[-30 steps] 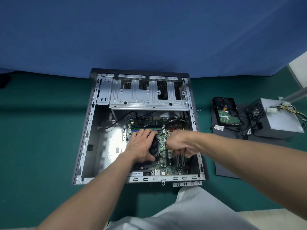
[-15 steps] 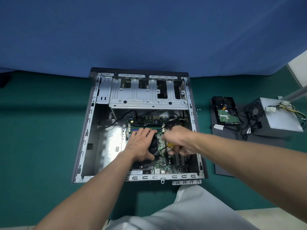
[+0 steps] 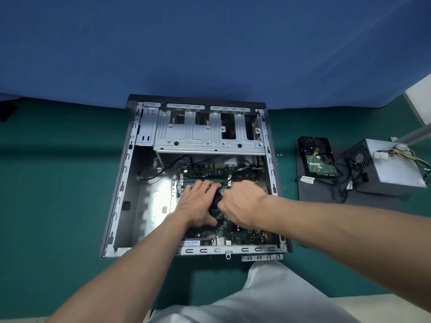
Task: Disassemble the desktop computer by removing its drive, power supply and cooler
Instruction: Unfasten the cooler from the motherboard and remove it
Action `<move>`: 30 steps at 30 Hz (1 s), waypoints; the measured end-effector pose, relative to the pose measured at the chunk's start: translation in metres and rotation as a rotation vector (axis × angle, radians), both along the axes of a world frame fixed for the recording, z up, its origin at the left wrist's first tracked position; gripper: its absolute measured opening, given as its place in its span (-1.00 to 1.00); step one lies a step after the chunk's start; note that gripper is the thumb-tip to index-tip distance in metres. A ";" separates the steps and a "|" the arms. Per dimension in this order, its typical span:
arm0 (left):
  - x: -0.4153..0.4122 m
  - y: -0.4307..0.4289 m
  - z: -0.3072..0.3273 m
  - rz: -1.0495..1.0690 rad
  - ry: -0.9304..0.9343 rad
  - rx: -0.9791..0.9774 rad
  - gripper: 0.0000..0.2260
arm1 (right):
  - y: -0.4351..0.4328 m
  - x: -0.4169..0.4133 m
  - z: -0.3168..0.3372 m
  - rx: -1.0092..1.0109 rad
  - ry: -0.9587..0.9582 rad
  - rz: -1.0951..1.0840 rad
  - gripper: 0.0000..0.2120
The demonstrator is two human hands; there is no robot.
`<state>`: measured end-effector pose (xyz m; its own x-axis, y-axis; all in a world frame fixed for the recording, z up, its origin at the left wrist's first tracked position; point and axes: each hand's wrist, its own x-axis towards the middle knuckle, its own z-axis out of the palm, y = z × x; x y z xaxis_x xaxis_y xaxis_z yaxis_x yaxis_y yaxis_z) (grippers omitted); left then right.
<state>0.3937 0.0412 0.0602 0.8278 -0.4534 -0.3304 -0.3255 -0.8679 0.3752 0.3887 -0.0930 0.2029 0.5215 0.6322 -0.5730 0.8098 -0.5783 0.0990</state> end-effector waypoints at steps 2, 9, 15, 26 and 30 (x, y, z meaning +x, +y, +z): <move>0.000 0.000 0.000 -0.001 -0.004 -0.006 -0.08 | 0.006 0.006 -0.004 0.191 0.125 -0.440 -0.89; 0.001 0.000 -0.002 -0.002 0.012 -0.007 -0.05 | -0.010 0.019 -0.013 0.179 0.764 -1.643 -0.86; 0.001 0.000 -0.001 -0.002 0.010 -0.005 -0.05 | 0.001 -0.001 0.001 -0.127 0.064 -0.179 -0.85; -0.001 0.000 0.002 0.013 0.029 -0.031 -0.07 | -0.012 0.019 -0.009 0.247 0.785 -1.700 -0.83; 0.000 0.000 0.001 0.018 0.026 -0.027 -0.07 | -0.007 0.015 -0.011 0.092 0.649 -1.383 -0.87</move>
<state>0.3935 0.0408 0.0616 0.8271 -0.4476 -0.3399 -0.3000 -0.8630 0.4064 0.4039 -0.1001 0.1920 0.3962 -0.0787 -0.9148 -0.4638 -0.8770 -0.1255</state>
